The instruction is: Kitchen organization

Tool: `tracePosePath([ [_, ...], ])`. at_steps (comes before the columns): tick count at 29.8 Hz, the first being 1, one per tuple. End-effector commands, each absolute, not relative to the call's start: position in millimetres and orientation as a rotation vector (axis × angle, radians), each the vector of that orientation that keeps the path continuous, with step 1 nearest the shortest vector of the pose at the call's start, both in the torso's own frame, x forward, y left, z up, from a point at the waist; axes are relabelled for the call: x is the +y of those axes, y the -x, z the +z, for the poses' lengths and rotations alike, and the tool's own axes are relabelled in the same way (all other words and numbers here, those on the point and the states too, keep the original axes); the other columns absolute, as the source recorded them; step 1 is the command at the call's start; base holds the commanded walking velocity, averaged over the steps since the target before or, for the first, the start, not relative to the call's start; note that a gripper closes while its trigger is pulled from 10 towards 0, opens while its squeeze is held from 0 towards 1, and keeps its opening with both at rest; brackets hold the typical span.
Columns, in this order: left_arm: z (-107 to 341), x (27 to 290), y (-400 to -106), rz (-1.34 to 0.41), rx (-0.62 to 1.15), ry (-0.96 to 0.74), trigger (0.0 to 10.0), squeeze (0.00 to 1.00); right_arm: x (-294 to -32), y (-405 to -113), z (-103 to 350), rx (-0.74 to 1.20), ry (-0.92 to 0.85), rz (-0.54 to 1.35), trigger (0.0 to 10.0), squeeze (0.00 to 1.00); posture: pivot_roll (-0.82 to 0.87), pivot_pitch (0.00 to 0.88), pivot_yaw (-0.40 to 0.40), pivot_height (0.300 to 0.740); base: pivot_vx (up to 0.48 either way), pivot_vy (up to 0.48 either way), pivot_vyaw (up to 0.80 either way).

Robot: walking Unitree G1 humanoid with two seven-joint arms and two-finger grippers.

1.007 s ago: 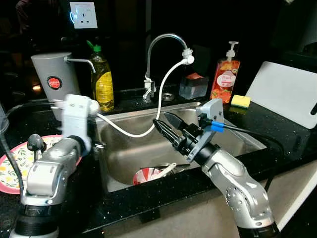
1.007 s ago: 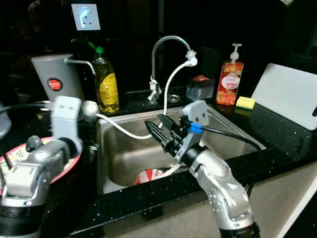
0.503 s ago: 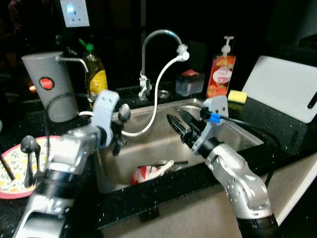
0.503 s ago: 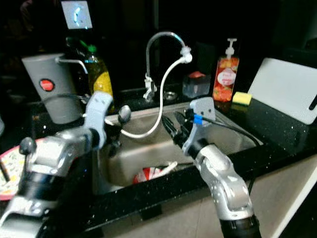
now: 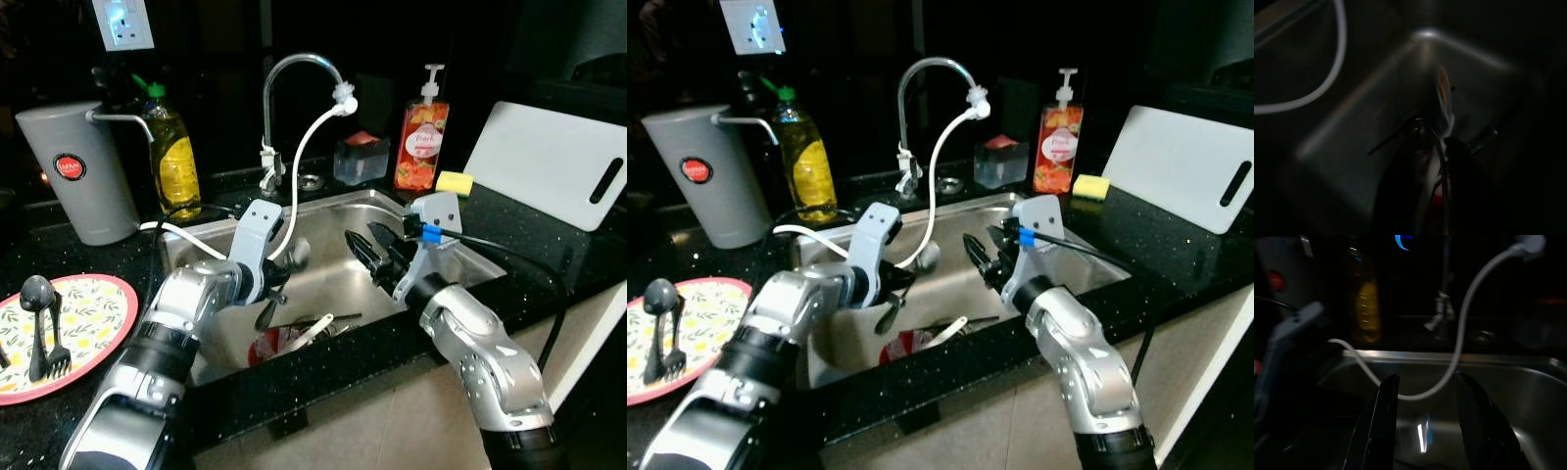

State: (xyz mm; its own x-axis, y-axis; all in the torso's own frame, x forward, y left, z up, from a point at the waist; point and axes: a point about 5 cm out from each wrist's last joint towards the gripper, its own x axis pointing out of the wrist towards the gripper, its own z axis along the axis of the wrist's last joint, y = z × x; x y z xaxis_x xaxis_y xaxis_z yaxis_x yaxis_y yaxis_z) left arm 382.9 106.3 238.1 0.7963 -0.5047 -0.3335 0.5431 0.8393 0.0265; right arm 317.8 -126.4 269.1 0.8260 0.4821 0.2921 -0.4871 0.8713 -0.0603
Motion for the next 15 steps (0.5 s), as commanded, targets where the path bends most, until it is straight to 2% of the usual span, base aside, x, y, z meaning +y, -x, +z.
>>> tracePosePath([
  [1, 248.6, 107.8, -385.0, -0.55, 0.287, -0.122, 10.0, 1.0, -118.6, -311.8, 273.5, -0.343, -0.024, 0.575, 10.0, 0.0, -0.09, 0.022, 0.046, 0.74, 0.0, 0.0, 0.0],
  [2, 252.9, 108.8, -384.9, -0.544, 0.27, -0.119, 10.0, 1.0, -117.0, -310.4, 274.9, -0.353, -0.024, 0.593, 10.0, 0.0, -0.08, 0.021, 0.046, 0.74, 0.0, 0.0, 0.0],
  [3, 256.9, 110.5, -385.4, -0.526, 0.256, -0.111, 10.0, 0.0, -115.4, -309.1, 275.9, -0.361, -0.025, 0.61, 10.0, 0.0, -0.08, 0.021, 0.046, 0.74, 0.0, 0.0, 0.0],
  [6, 265.9, 124.5, -388.0, -0.41, 0.236, -0.082, 10.0, 0.0, -107.0, -303.4, 278.4, -0.377, -0.015, 0.693, 10.0, 0.0, -0.08, 0.017, 0.042, 0.74, 0.0, 0.0, 0.0],
  [11, 268.2, 127.6, -381.4, -0.422, 0.241, -0.033, 10.0, 0.0, -101.3, -300.9, 279.4, -0.383, -0.003, 0.738, 10.0, 0.0, -0.07, 0.012, 0.034, 0.74, 0.0, 0.0, 0.0],
  [15, 274.4, 155.2, -384.5, -0.192, 0.211, 0.024, 10.0, 0.0, -92.9, -296.9, 282.7, -0.399, -0.001, 0.818, 10.0, 0.0, -0.07, 0.011, 0.032, 0.74, 0.0, 0.0, 0.0],
])
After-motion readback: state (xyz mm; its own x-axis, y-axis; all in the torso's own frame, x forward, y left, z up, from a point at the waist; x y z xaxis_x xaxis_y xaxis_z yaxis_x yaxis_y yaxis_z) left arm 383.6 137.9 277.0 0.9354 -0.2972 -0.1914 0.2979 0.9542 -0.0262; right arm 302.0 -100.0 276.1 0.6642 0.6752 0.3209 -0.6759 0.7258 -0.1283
